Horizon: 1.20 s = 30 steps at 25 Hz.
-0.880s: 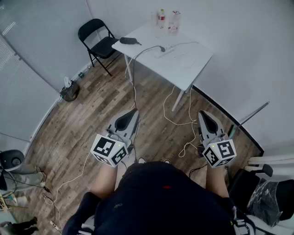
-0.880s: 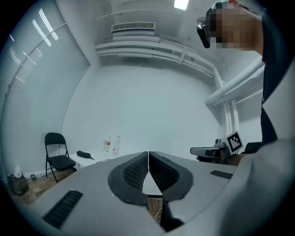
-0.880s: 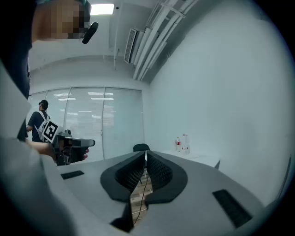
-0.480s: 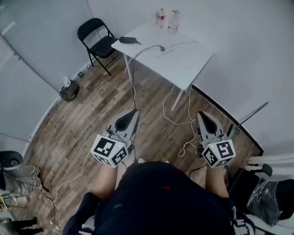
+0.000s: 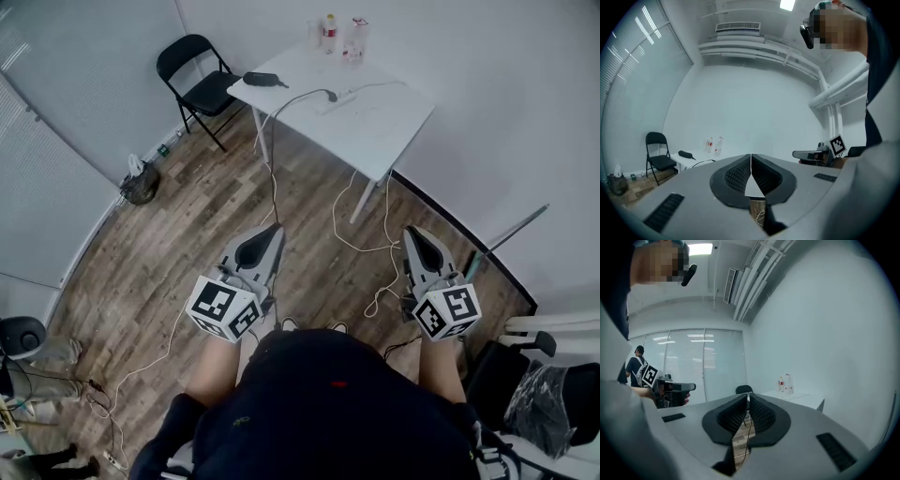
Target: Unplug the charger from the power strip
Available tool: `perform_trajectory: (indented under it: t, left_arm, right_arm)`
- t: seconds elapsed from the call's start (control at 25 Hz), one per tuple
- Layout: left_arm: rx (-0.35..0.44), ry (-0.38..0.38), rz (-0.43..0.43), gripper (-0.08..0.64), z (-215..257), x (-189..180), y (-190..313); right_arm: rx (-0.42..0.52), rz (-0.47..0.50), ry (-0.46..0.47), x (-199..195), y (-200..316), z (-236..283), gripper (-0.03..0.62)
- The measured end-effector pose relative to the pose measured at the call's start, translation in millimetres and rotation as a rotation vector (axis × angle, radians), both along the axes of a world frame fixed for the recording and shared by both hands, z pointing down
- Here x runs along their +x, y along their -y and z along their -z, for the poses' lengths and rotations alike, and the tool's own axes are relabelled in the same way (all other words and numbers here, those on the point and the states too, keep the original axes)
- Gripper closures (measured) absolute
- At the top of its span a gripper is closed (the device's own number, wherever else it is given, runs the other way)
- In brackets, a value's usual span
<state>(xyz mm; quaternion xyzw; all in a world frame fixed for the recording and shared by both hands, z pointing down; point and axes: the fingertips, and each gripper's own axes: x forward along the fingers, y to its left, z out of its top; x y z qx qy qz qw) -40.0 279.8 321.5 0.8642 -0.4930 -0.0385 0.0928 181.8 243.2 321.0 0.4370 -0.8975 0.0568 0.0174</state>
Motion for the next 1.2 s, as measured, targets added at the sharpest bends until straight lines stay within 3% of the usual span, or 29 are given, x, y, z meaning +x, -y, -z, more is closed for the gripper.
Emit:
perform_trajectory:
  t: [0.64,0.92,1.2]
  left_arm:
    - [-0.022,-0.028,-0.005,0.535,-23,-70,-10]
    - [-0.046,-0.006,-0.027,0.535,-32,-64,11]
    - [-0.06,0.009,-0.014,0.535,-35,-50,74]
  right_arm:
    - [-0.028,0.017,-0.06,-79,-8,-23,0.558]
    - [-0.06,0.01,-0.053,-76,13,-35,0.558]
    - [-0.061,0.032,-0.026,-66,81,-42,0.558]
